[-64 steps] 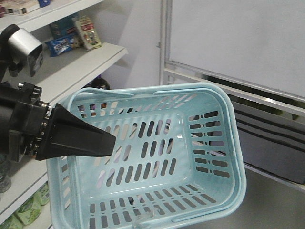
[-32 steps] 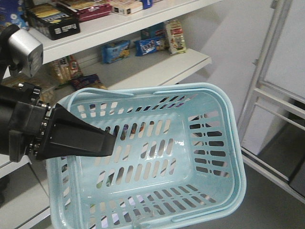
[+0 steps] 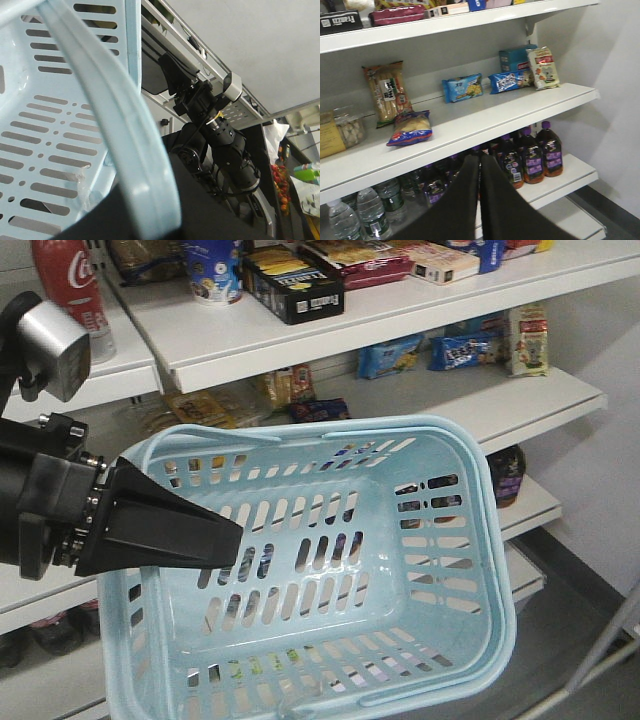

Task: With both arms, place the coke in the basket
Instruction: 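Drive the base toward the shelf with the red Coca-Cola bottle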

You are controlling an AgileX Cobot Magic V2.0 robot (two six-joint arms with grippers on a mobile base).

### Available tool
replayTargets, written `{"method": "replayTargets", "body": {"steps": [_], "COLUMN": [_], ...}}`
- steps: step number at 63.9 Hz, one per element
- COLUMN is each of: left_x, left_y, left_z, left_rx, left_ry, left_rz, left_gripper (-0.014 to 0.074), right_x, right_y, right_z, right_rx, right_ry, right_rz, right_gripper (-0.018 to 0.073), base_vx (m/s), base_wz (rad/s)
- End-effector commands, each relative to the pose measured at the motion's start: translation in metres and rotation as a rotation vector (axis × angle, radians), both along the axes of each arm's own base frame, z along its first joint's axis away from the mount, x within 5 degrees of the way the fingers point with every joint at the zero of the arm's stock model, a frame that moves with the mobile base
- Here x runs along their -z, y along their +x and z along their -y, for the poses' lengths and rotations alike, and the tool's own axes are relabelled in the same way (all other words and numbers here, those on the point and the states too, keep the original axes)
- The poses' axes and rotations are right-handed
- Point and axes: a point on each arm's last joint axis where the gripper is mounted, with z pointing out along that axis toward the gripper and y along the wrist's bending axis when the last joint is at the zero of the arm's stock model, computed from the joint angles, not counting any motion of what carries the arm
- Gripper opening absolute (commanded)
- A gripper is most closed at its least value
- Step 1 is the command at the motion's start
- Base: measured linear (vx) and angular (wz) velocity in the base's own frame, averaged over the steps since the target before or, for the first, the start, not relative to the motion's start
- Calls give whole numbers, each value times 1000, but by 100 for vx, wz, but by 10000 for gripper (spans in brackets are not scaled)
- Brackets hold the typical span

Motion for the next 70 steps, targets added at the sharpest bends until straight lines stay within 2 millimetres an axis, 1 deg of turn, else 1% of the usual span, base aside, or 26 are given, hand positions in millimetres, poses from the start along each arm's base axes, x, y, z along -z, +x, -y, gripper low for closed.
{"method": "replayTargets", "body": {"steps": [1,35,70], "left_x": [-20,-20,-20], "left_y": [-9,-9,-9], "left_z": [2,2,2], "left_rx": [16,16,16], "left_ry": [-108,-108,-108], "left_rz": [20,20,20], "left_gripper": [-8,-8,-8], "right_x": [-3,-3,-3], "right_y": [-1,-1,-1], "right_z": [0,0,0], "right_rx": [-1,-1,-1], "right_ry": [-7,-7,-7], "right_rz": [79,79,79], "right_gripper": [-5,-5,-5], "base_vx": [6,6,6], "base_wz": [43,38,24]}}
